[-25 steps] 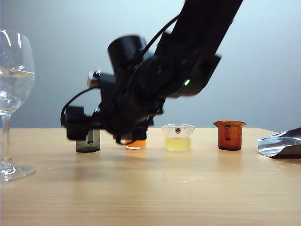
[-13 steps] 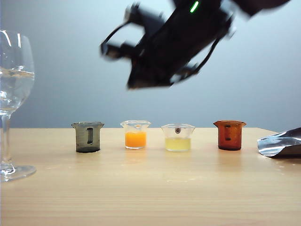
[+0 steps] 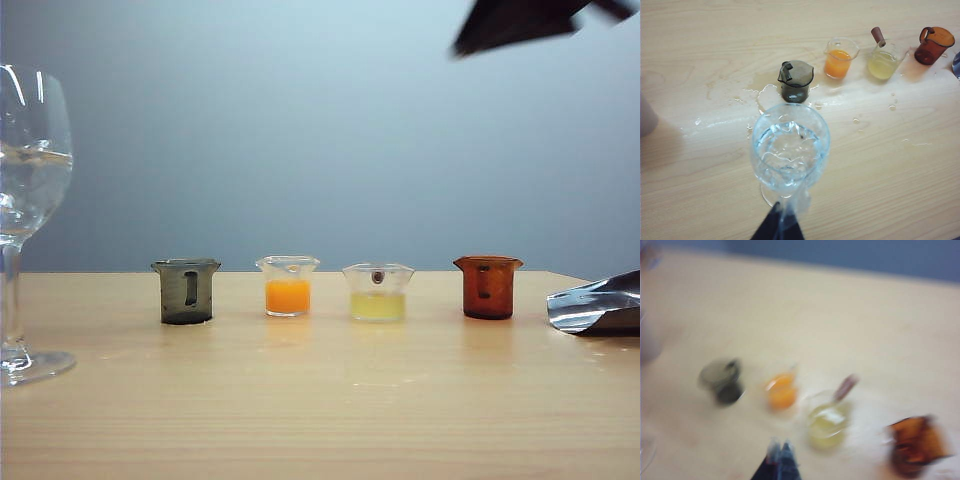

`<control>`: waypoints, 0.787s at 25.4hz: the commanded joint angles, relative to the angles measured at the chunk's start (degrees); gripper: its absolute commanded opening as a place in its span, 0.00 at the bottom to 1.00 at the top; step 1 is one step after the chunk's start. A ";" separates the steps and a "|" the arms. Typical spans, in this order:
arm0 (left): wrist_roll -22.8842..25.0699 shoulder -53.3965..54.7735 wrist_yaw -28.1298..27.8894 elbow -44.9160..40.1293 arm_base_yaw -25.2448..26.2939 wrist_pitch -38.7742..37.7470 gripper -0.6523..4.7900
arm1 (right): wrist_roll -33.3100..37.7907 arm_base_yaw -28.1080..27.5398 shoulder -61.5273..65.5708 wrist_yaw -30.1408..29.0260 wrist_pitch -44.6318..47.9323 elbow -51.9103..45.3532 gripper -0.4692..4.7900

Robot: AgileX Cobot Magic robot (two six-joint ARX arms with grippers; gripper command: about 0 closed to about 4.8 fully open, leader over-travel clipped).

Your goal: Pick up the first measuring cup from the left, pour the coconut rum inside into the goblet, and finally put the measuring cup back in its original place.

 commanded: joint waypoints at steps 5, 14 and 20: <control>0.00 -0.07 -0.09 0.20 0.07 0.59 0.12 | -2.36 -14.40 -16.68 -0.44 -10.14 -5.79 0.08; -0.04 -6.84 0.31 -7.02 2.82 5.11 0.12 | -3.52 -23.89 -31.45 1.05 -18.21 -10.82 0.08; -0.07 -18.23 0.15 -19.21 8.74 7.02 0.12 | -3.50 -28.30 -36.76 2.10 -18.12 -13.90 0.08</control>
